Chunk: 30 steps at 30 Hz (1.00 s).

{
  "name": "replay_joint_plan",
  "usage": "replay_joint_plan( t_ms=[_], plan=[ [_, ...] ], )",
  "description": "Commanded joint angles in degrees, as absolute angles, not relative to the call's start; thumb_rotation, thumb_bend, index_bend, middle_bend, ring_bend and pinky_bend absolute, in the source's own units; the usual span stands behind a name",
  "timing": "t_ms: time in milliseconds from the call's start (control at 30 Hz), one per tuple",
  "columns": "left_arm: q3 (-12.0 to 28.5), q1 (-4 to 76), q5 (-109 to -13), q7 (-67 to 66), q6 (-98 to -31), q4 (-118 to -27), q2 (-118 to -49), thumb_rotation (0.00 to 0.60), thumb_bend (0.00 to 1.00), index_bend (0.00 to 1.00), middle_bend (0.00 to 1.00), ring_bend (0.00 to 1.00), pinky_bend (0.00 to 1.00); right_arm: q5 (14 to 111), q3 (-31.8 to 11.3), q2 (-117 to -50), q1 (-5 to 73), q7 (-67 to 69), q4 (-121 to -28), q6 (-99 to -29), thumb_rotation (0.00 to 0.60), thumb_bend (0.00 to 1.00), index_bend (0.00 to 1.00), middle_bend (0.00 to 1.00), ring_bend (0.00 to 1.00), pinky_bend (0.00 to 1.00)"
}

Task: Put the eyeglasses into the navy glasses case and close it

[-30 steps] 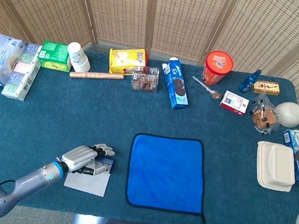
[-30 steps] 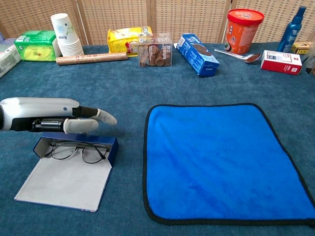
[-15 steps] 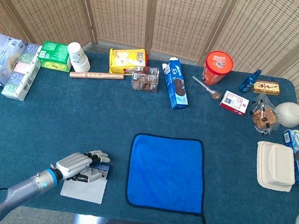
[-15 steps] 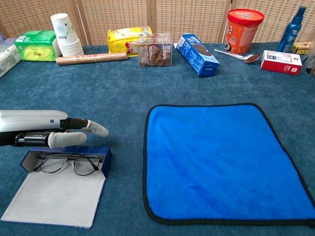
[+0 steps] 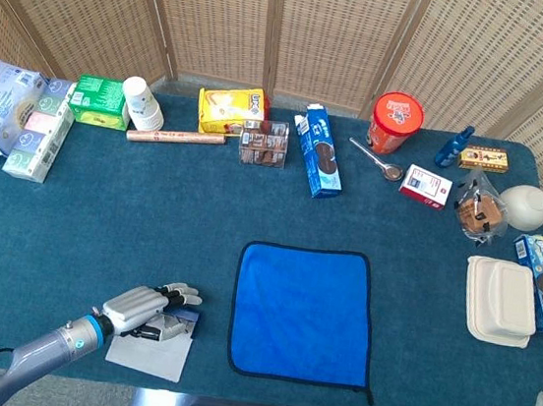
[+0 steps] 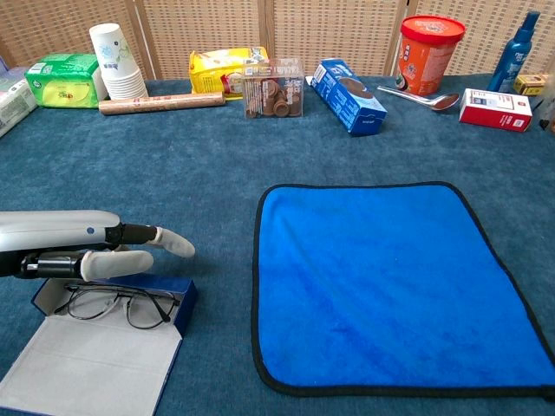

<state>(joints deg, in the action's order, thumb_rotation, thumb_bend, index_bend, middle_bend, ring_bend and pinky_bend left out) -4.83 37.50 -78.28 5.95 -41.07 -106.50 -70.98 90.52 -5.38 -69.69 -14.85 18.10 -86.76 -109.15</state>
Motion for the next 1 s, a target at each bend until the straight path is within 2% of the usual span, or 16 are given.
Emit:
replay_joint_plan(
  t_ms=[33,1000],
  plan=[
    [-5.0,37.3,-78.5,6.0,-41.3,-106.7,-70.8,0.046,0.36,0.11,0.07,0.0,0.21,90.6,-5.4,-69.8,-14.9,18.2,-86.6,-109.2,0.34,0.36,0.01,0.12,0.0,0.11],
    [-9.2,32.9,-82.7,8.7,-45.1,-108.6,-68.4,0.046,0.36,0.11,0.07,0.0,0.21,91.5,-5.2,-70.3,-14.2,19.7,-85.4,-109.0,0.338,0.36,0.01,0.12,0.0,0.11]
  ],
)
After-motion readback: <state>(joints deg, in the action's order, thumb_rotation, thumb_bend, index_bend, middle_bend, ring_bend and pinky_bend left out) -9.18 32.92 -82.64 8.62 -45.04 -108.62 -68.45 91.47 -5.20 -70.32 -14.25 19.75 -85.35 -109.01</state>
